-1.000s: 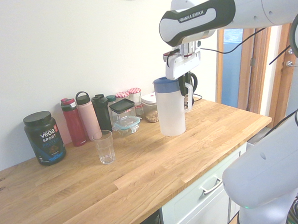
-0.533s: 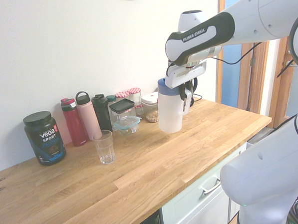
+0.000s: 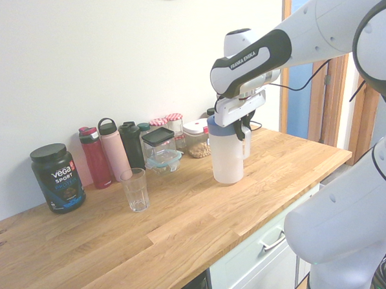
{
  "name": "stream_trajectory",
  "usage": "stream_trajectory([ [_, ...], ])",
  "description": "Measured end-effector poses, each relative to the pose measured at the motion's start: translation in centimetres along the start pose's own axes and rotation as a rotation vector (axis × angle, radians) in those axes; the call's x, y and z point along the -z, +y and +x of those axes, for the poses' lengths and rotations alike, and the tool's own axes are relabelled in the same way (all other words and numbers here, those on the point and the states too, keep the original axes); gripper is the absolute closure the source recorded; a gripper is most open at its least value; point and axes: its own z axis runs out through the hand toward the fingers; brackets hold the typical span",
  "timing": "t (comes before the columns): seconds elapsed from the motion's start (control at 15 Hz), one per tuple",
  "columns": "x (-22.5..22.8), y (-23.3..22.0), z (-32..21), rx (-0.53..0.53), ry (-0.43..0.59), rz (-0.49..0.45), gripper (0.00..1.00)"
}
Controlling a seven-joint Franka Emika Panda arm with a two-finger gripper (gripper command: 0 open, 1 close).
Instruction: Pour me some water
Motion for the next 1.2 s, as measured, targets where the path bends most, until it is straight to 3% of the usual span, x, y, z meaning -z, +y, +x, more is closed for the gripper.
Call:
stream_trajectory([
  [0.07,-0.4,-0.1,0.0,-0.002,-0.007,-0.004,1.00],
  [0.13,-0.6,-0.1,0.1,-0.009,-0.009,-0.006,0.00],
  [0.87,-0.1,0.7,-0.1,-0.042,-0.019,-0.024,0.00],
  [1.2,2.0,1.6,-2.5,-0.087,-0.168,-0.023,0.00],
])
